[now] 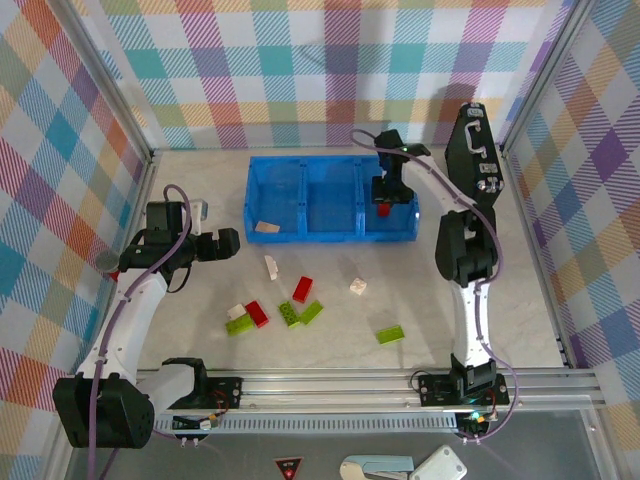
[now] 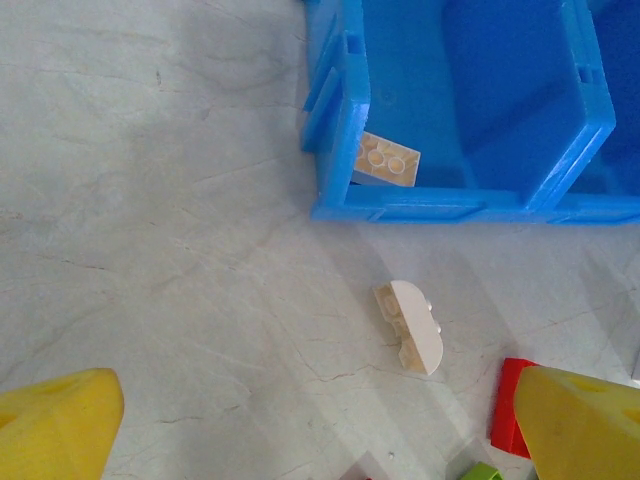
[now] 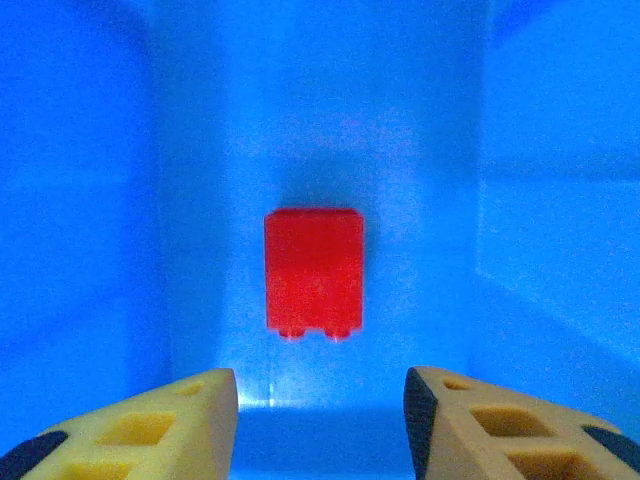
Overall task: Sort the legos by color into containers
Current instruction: Place the lego in the container, then pick up the lego from the bottom-center of the table.
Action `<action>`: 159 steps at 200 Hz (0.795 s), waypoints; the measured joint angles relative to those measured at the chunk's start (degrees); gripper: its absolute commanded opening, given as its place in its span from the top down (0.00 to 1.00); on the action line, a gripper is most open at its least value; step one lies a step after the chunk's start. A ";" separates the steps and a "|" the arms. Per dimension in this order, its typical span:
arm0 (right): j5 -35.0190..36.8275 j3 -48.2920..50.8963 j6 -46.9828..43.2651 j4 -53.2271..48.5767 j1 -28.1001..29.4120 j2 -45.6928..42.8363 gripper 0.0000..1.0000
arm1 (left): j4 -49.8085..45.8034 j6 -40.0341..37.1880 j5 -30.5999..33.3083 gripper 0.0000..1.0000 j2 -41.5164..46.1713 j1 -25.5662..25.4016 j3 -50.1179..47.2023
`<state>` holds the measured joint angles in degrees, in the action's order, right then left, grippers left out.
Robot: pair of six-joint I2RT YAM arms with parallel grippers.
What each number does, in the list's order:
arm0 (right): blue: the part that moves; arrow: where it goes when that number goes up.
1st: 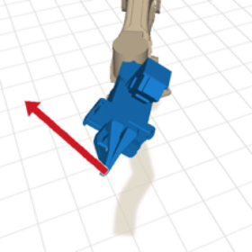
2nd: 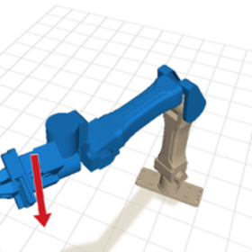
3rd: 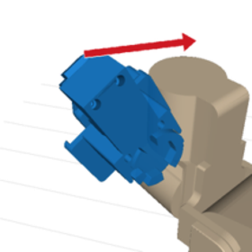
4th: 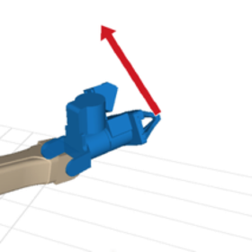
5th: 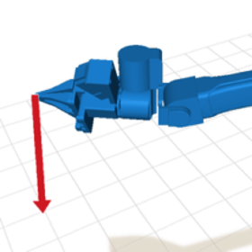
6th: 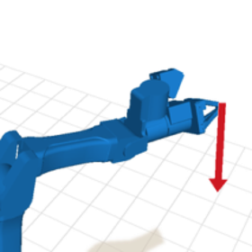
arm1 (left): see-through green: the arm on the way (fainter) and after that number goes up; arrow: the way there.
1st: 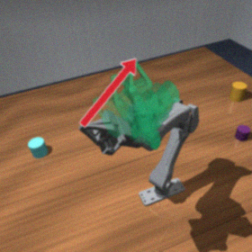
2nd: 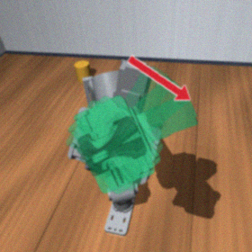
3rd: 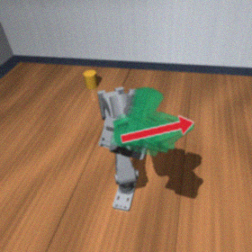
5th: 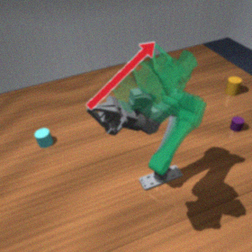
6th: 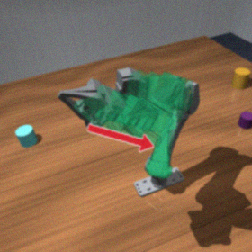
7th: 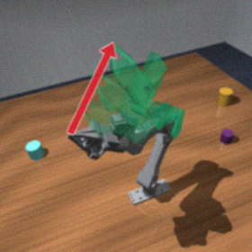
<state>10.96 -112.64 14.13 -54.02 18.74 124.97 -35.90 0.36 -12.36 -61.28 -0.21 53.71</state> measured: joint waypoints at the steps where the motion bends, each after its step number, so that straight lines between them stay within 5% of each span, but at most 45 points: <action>1: 0.00 0.17 0.00 0.02 0.00 -0.15 0.51 | 0.00 0.00 0.00 0.00 0.00 0.00 0.00; 159: -0.33 44.02 8.46 2.32 11.58 -35.30 0.50 | 0.00 0.00 -0.02 0.00 0.00 0.00 0.00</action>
<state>10.63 -68.62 22.59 -51.70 30.33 89.67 -35.90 0.36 -12.38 -61.28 -0.21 53.71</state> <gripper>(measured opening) 0.497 0.997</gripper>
